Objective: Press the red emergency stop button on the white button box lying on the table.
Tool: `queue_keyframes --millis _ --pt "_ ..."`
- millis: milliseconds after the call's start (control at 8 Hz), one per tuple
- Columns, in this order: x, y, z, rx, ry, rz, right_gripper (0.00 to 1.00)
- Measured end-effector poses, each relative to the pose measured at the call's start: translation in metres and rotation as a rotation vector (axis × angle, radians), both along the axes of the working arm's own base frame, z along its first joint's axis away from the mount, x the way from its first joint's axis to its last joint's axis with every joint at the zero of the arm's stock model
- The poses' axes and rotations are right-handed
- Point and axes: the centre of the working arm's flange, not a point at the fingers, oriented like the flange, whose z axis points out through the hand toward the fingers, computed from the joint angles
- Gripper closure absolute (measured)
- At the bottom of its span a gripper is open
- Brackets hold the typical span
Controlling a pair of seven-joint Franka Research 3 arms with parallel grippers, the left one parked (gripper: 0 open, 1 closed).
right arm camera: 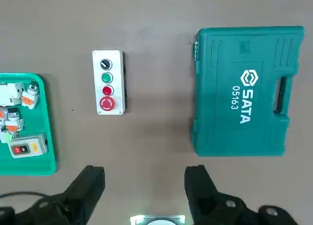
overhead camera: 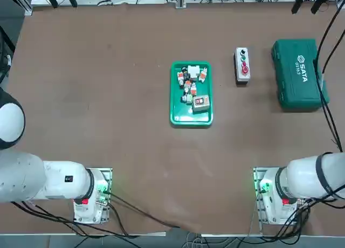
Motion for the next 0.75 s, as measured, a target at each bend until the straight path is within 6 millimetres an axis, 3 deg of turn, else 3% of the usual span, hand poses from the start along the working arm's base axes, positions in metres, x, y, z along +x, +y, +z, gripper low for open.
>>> queue_keyframes --millis 750 --pt "0.0059 -0.0001 -0.0101 -0.001 0.018 -0.007 0.00"
